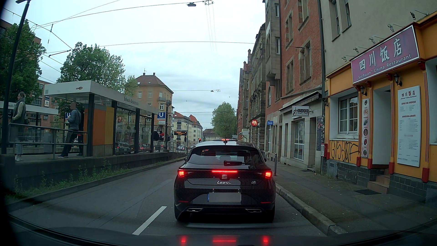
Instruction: Follow the waypoints while adhering to traffic rules and regulations
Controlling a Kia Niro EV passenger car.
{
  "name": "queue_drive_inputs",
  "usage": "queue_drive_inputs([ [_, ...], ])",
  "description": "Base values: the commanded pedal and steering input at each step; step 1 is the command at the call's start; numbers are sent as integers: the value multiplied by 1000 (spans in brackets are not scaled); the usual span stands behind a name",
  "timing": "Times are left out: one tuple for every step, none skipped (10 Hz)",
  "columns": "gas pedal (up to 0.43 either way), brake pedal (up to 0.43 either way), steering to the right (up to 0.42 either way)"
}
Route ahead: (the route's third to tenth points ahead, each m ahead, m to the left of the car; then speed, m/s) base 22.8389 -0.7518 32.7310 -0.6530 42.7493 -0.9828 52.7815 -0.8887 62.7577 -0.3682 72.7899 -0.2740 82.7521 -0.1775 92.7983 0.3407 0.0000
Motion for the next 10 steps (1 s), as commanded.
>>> queue_drive_inputs([
  [0, 274, -35],
  [0, 274, -35],
  [0, 274, -35],
  [0, 274, -35],
  [0, 268, -35],
  [0, 274, -35],
  [0, 268, -35],
  [0, 274, -35],
  [0, 274, -35],
  [0, 274, -35],
])
